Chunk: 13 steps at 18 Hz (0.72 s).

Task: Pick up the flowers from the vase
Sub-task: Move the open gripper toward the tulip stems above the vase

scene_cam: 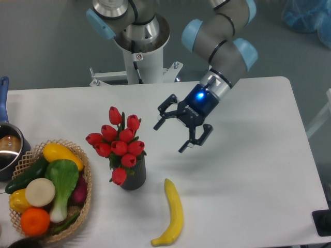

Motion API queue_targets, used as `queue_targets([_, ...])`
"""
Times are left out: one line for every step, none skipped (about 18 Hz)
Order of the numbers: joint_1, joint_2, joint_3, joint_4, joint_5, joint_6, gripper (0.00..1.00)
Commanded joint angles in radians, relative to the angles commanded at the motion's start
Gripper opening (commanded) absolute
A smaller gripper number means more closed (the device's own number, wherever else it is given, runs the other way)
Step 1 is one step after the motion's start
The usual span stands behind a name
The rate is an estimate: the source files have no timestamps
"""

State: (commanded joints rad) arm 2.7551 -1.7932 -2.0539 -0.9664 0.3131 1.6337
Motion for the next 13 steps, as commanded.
queue_targets([-0.002, 0.006, -0.003, 0.0, -0.003, 0.0, 1.0])
queue_targets([-0.005, 0.008, -0.005, 0.0, -0.003, 0.0, 1.0])
queue_targets([-0.011, 0.008, -0.008, 0.0, -0.003, 0.0, 1.0])
queue_targets([-0.02, 0.011, -0.015, 0.002, -0.003, 0.0, 1.0])
queue_targets([-0.026, 0.012, -0.014, 0.002, -0.005, 0.0, 1.0])
queue_targets([-0.029, 0.014, -0.011, 0.002, -0.005, 0.0, 1.0])
queue_targets([-0.032, 0.014, -0.006, 0.002, -0.005, -0.002, 1.0])
queue_targets([-0.043, 0.014, -0.003, 0.002, -0.003, -0.002, 1.0])
queue_targets([-0.058, 0.014, 0.001, 0.003, -0.003, -0.008, 1.0])
queue_targets([-0.071, 0.014, 0.009, 0.003, -0.005, -0.011, 1.0])
queue_targets([-0.081, 0.012, 0.015, 0.003, -0.006, -0.014, 1.0])
queue_targets([-0.086, 0.011, 0.017, 0.005, -0.006, -0.012, 1.0])
queue_targets([-0.089, 0.009, 0.017, 0.005, -0.006, -0.009, 1.0])
